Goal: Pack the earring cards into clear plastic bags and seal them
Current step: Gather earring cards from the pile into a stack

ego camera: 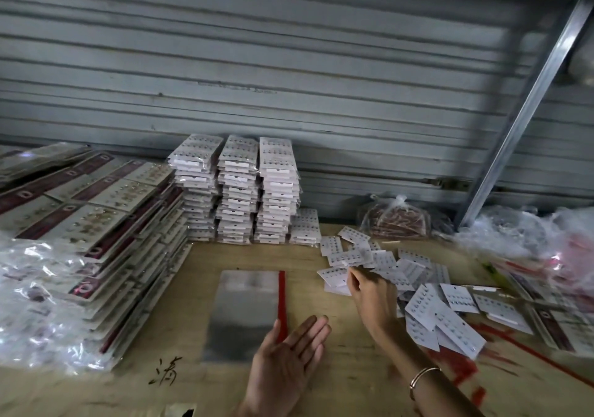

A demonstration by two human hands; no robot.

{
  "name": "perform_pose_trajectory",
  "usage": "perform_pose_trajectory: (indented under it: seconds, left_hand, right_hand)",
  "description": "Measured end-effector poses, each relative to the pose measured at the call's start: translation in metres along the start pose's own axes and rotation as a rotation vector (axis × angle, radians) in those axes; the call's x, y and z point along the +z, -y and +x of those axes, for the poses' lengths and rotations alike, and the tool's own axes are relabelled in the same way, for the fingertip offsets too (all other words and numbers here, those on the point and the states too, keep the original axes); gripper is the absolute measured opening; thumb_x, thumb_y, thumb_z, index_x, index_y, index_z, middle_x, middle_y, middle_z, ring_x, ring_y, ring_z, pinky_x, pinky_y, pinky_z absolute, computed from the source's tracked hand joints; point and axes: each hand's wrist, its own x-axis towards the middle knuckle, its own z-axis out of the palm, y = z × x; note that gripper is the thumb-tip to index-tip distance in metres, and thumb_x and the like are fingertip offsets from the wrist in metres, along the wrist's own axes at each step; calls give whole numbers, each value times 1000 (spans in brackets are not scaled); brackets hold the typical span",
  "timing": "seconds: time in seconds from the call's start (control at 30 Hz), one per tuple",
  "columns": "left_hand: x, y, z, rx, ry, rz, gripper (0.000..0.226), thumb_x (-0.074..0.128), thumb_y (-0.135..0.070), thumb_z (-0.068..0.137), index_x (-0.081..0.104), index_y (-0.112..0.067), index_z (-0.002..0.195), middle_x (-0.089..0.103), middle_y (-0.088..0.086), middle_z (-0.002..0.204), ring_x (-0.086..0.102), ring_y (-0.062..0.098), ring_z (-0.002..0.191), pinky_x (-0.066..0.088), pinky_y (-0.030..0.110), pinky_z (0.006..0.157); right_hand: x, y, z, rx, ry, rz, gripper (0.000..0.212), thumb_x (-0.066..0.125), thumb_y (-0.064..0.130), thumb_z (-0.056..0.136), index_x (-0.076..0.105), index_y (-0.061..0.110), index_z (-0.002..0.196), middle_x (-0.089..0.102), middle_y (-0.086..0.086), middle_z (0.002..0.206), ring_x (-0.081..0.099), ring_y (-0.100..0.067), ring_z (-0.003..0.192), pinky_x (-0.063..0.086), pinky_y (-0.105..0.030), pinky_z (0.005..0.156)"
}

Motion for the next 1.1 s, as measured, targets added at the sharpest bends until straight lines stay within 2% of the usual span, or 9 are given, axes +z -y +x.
perform_pose_trajectory:
  seconds: [0.13, 0.23, 0.37, 0.5, 0.57, 0.63, 0.7, 0.9, 1.1]
  left_hand:
    - [-4, 0, 2, -53, 46, -28, 69, 42, -48, 92, 60, 9, 129, 56, 22, 141, 61, 32, 122, 57, 39, 90]
    - [-4, 1, 3, -76, 33, -7, 72, 42, -51, 91, 60, 8, 128, 55, 22, 141, 61, 32, 123, 53, 39, 93]
    - [-4, 2, 5, -78, 3, 4, 81, 41, -56, 88, 53, 8, 135, 54, 24, 141, 61, 35, 122, 56, 42, 92]
    - [-5, 4, 3, -101, -18, 37, 99, 33, -73, 82, 50, 6, 140, 52, 24, 143, 59, 37, 124, 46, 49, 99]
    - [-3, 5, -1, -116, 4, 67, 109, 41, -82, 72, 55, 5, 135, 51, 27, 143, 60, 40, 122, 48, 56, 96]
    - [-5, 5, -4, -106, 10, 50, 114, 70, -77, 57, 58, 9, 131, 54, 34, 136, 61, 48, 116, 48, 67, 93]
    - [-7, 3, -7, -152, 39, -4, 124, 80, -71, 48, 52, 16, 132, 53, 39, 133, 56, 54, 119, 42, 73, 94]
    - [-10, 0, -8, -301, 165, -113, 126, 39, -88, 71, 42, 19, 137, 31, 42, 148, 31, 60, 137, 29, 73, 106]
    - [-9, -1, -10, -257, 121, -106, 108, 43, -77, 84, 48, 20, 131, 44, 40, 141, 55, 53, 120, 40, 68, 102]
  right_hand:
    - [-11, 6, -4, 87, -160, 183, 19, 82, -1, 74, 76, 5, 92, 71, -1, 63, 55, -2, 42, 41, -8, 42]
    - [-19, 17, -12, 132, -212, 525, 17, 75, 0, 82, 74, 4, 99, 76, 2, 77, 68, -4, 60, 52, -13, 50]
    - [-28, 31, -30, 190, -17, 1117, 9, 66, 5, 91, 71, 6, 99, 76, -5, 85, 73, -21, 78, 58, -25, 68]
    - [-31, 33, -44, 267, 262, 1420, 17, 72, 25, 84, 74, 10, 92, 73, -14, 80, 68, -24, 69, 52, -26, 60]
    - [-33, 30, -48, 315, 468, 1447, 19, 76, 32, 80, 76, 16, 89, 72, -11, 79, 66, -20, 70, 51, -27, 62]
    - [-37, 25, -50, 283, 655, 1426, 16, 75, 33, 83, 76, 19, 91, 73, -8, 85, 68, -19, 77, 55, -26, 67]
    - [-42, 22, -49, 238, 757, 1380, 10, 71, 29, 88, 75, 21, 92, 73, -7, 91, 69, -18, 82, 56, -24, 71]
    - [-50, 15, -34, 104, 894, 1166, 14, 63, 10, 93, 72, 21, 93, 71, 2, 93, 67, -18, 92, 54, -29, 81]
    - [-41, 8, -31, 49, 890, 1040, 12, 64, 35, 90, 74, 30, 95, 63, 14, 97, 62, -18, 90, 51, -26, 77]
